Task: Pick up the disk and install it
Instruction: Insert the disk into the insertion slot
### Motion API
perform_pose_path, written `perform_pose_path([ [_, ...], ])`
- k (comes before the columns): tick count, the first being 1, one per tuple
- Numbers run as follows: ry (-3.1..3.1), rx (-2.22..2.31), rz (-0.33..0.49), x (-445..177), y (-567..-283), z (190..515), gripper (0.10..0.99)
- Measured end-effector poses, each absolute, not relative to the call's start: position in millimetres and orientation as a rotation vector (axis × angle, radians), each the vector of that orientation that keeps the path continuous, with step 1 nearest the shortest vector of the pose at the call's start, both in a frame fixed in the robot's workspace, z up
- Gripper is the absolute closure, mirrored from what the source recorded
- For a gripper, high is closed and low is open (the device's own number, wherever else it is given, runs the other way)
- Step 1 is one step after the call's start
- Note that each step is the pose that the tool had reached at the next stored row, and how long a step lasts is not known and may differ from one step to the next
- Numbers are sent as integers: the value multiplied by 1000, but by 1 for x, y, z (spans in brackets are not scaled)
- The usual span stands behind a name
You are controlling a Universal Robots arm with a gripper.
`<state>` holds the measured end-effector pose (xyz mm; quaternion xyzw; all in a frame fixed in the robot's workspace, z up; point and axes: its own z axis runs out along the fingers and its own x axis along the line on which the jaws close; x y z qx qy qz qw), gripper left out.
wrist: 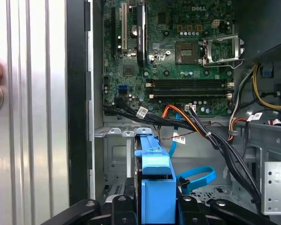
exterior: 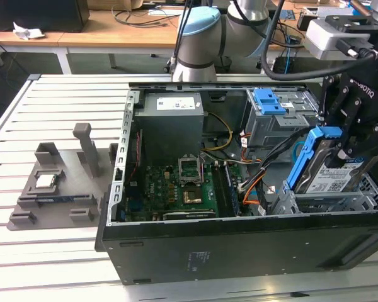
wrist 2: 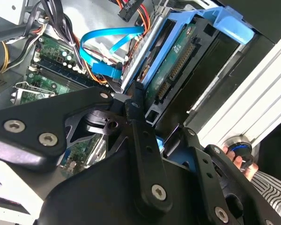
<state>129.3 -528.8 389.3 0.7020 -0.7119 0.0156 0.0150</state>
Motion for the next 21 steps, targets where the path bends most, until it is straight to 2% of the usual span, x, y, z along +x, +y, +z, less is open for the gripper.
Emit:
perform_pose_path([
  [11, -2215, 2185, 49, 129, -529, 379, 722],
  [12, -2215, 2185, 49, 129, -529, 378, 710],
  [13, -2215, 2185, 49, 129, -529, 379, 647],
  [15, -2215, 2185, 49, 129, -529, 379, 647],
  [17, -2215, 2185, 49, 129, -529, 379, 663],
  [20, -2215, 2184, 49, 129, -529, 379, 851],
  [21, -2215, 2184, 49, 129, -529, 379, 851],
])
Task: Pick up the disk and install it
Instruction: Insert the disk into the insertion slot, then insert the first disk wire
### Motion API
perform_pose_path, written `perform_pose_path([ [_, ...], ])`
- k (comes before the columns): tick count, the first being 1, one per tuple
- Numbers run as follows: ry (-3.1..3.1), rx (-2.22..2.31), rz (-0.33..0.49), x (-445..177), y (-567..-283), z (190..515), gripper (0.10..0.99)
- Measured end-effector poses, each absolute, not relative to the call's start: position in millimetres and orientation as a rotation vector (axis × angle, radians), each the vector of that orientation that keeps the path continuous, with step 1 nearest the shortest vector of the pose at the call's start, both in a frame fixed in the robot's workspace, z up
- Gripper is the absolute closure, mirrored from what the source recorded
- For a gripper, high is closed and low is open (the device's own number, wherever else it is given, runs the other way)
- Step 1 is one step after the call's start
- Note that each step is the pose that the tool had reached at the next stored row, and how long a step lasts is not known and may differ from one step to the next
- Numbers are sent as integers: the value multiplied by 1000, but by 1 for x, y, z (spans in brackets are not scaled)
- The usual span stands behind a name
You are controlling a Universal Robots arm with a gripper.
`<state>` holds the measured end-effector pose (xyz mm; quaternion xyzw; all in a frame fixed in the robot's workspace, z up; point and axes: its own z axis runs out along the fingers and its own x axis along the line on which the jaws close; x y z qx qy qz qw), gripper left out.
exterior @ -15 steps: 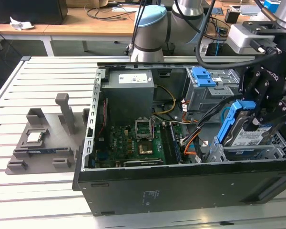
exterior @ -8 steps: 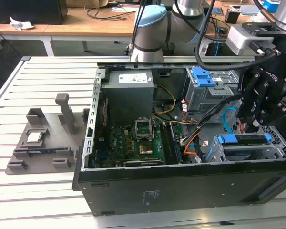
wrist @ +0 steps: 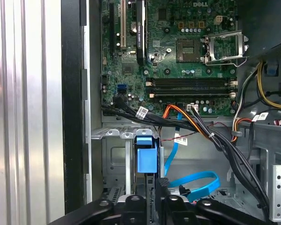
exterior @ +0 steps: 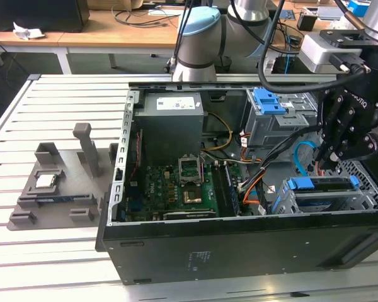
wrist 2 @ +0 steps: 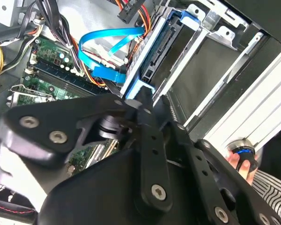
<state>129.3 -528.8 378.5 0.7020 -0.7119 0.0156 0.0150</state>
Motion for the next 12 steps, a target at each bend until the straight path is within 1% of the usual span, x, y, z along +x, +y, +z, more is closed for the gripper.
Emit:
perform_pose_path([
  [2, -2215, 2184, 49, 129, -529, 379, 980],
  [8, -2215, 2184, 49, 129, -529, 378, 980],
  [9, -2215, 2184, 49, 129, -529, 378, 973],
  [12, -2215, 2184, 49, 129, -529, 378, 788],
])
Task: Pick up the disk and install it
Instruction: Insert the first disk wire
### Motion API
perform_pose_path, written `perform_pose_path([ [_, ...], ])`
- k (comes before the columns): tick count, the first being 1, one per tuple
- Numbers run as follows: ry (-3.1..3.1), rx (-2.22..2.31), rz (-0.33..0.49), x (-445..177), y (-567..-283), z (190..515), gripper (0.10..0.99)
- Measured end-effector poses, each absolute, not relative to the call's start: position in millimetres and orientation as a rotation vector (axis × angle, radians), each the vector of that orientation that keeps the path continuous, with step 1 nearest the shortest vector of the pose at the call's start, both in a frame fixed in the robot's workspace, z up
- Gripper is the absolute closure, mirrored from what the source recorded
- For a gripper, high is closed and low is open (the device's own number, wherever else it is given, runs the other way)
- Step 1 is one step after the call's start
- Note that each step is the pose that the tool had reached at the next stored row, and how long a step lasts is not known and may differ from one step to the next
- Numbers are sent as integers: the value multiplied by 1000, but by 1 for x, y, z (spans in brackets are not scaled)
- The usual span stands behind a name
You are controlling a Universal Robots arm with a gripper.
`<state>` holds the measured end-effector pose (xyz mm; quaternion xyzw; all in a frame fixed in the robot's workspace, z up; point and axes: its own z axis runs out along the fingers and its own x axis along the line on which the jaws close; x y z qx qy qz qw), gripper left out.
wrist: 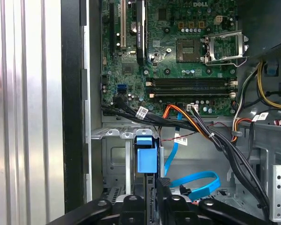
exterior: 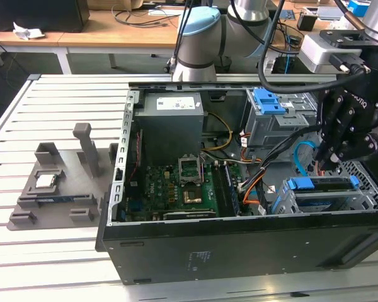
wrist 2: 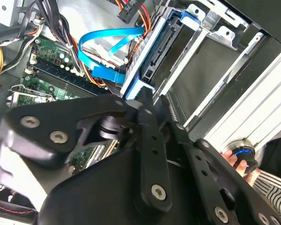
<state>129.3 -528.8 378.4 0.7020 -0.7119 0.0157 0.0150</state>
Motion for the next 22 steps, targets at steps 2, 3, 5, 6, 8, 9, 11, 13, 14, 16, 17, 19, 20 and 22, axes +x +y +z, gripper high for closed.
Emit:
perform_pose_path([
  [2, -2215, 2185, 49, 129, -529, 378, 729],
  [3, -2215, 2185, 49, 129, -529, 378, 729],
  [5, -2214, 2184, 51, 130, -529, 378, 667],
  [6, -2214, 2183, 51, 133, -529, 378, 667],
  [8, -2214, 2183, 51, 143, -528, 378, 667],
  [9, -2213, 2183, 50, 150, -527, 378, 667],
  [11, -2211, 2180, 47, 171, -518, 377, 667],
  [13, -2210, 2180, 44, 176, -512, 376, 667],
  [14, -2209, 2179, 43, 179, -506, 374, 667],
  [16, -2208, 2178, 41, 182, -499, 371, 667],
  [17, -2208, 2177, 39, 183, -495, 369, 667],
  [19, -2207, 2176, 37, 186, -489, 366, 667],
  [20, -2206, 2176, 36, 187, -488, 364, 667],
  [22, -2205, 2175, 35, 188, -488, 359, 667],
])
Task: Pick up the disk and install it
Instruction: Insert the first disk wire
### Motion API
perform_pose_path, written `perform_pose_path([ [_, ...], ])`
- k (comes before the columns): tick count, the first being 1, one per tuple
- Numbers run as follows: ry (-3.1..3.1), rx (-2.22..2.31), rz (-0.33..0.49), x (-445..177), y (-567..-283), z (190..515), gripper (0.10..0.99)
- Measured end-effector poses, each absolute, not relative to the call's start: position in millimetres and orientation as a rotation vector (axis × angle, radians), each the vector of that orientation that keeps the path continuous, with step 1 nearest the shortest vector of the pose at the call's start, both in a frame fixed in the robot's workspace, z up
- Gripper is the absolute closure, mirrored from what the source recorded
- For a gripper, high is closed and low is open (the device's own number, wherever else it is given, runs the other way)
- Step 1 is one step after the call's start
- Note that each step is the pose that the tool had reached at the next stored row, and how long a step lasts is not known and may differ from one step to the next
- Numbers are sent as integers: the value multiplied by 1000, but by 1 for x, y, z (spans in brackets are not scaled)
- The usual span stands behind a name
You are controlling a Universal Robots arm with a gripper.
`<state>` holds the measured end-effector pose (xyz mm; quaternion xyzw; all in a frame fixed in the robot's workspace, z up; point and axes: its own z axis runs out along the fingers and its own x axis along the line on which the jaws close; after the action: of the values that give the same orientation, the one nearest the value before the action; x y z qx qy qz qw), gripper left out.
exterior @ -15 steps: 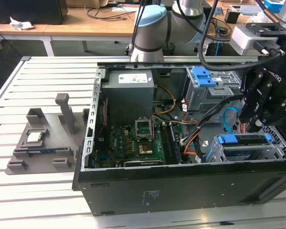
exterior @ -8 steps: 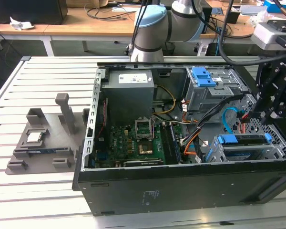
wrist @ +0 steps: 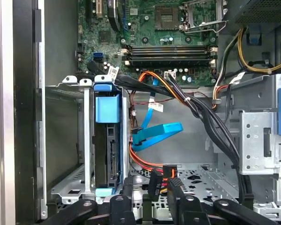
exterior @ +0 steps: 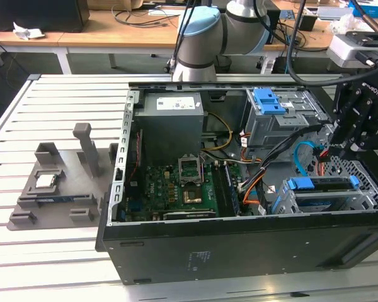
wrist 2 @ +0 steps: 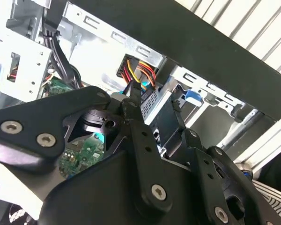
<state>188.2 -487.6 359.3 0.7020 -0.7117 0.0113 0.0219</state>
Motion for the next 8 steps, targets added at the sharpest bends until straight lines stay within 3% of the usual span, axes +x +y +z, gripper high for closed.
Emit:
perform_pose_path([
  [8, -2203, 2173, 39, 188, -487, 353, 667],
])
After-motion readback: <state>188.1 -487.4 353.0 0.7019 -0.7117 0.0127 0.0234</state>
